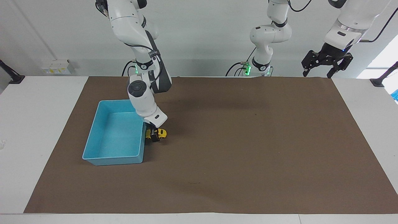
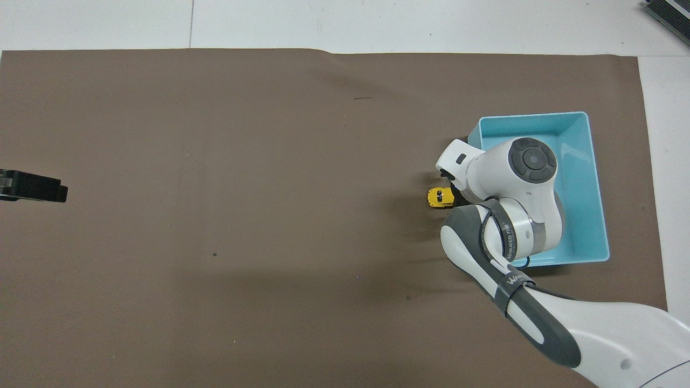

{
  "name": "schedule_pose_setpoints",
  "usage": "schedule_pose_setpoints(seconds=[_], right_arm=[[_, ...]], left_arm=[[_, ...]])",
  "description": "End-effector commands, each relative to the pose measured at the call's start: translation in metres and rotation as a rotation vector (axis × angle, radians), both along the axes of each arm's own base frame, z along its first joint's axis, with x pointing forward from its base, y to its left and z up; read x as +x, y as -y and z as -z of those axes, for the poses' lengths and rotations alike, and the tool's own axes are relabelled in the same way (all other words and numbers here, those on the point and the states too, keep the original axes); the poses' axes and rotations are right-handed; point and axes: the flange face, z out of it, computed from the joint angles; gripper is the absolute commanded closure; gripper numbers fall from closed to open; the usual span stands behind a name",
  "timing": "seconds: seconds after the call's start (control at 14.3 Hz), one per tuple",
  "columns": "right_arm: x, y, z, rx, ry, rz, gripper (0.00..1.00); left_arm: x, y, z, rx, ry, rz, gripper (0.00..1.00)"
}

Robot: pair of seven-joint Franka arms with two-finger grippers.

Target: Wind up and store yellow beetle car

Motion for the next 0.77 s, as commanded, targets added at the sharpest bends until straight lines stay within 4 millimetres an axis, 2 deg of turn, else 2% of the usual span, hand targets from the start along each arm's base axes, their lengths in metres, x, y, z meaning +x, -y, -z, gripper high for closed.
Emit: schedule_pose_setpoints(seconds=[0.0,0.07,0.14,0.21,0.35,0.42,0.56,0.7], right_arm=[[-0.006,-0.002,-0.0002,-0.014,0.012,-0.044,0.08],[-0.0056,-0.0012,-0.0003,-0.014,0.013,-0.041,0.11],[-0.0054,-0.0021,-0.0001,-0.013,0.013,-0.041,0.18],[-0.0051,-0.0021,-0.0006,-0.013,0.013,-0.038,0.44],[-0.0049,-0.0013,-0.0006,-0.014,0.013,-0.029,0.71],[-0.0045,-0.0013,-0.0011,-0.016,0.014,-0.031,0.81],[-0.001,-0.0029,-0.0039,-0.014,0.019,-0.029,0.95],[0.0037,-0.0056,-0.0079,-0.01,0.028,-0.022,0.97]], left_arm=[[-0.0018,-0.0032,-0.0026,-0.014,-0.001,-0.012,0.0],[-0.0018,-0.0032,-0.0026,-0.014,-0.001,-0.012,0.0],[-0.0013,-0.0032,-0.0018,-0.014,-0.003,-0.012,0.0],[-0.0018,-0.0032,-0.0026,-0.014,-0.001,-0.012,0.0],[-0.0018,-0.0032,-0.0026,-0.014,-0.001,-0.012,0.0],[-0.0018,-0.0032,-0.0026,-0.014,-0.001,-0.012,0.0],[-0.0018,-0.0032,-0.0026,-0.014,-0.001,-0.012,0.0],[-0.0013,-0.0032,-0.0018,-0.014,-0.003,-0.012,0.0]])
